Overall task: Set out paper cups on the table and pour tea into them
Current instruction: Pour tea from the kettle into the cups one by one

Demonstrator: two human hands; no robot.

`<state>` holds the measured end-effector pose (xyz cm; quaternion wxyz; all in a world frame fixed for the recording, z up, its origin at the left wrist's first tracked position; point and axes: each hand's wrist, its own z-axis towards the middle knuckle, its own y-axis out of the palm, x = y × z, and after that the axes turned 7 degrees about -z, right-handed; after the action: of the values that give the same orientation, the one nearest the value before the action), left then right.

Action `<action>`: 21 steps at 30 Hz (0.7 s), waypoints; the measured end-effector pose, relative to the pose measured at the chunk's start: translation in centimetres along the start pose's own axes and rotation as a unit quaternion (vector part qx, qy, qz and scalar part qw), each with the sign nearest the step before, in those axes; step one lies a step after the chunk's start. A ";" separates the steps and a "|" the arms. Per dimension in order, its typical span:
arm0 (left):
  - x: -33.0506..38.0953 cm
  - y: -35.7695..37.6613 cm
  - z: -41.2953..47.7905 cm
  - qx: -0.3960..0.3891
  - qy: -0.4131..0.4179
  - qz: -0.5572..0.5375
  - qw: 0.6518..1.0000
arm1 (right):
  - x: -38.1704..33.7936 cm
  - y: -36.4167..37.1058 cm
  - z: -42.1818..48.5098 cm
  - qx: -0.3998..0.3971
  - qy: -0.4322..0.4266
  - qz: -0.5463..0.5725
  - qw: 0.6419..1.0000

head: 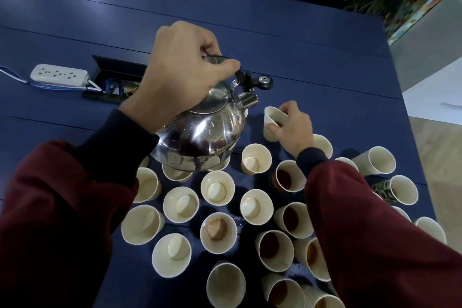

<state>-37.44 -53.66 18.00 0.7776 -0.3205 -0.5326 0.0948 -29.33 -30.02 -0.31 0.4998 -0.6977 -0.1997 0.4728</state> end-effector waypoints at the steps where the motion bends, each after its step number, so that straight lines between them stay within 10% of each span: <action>1: -0.1 0.0 0.1 -0.002 0.000 0.001 1.000 | 0.2 0.4 0.1 -0.009 0.002 -0.007 1.000; 15: 0.1 -0.2 -0.5 -0.010 -0.005 -0.020 1.000 | -1.1 -1.4 -4.4 0.006 -0.022 -0.007 1.000; 21: 0.7 -0.4 -1.4 -0.012 0.003 -0.017 1.000 | -2.0 -0.5 -7.6 -0.176 -0.111 -0.191 0.959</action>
<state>-36.02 -54.22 18.45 0.7768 -0.3208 -0.5369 0.0740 -23.65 -35.12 1.48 0.4246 -0.6664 -0.4638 0.4007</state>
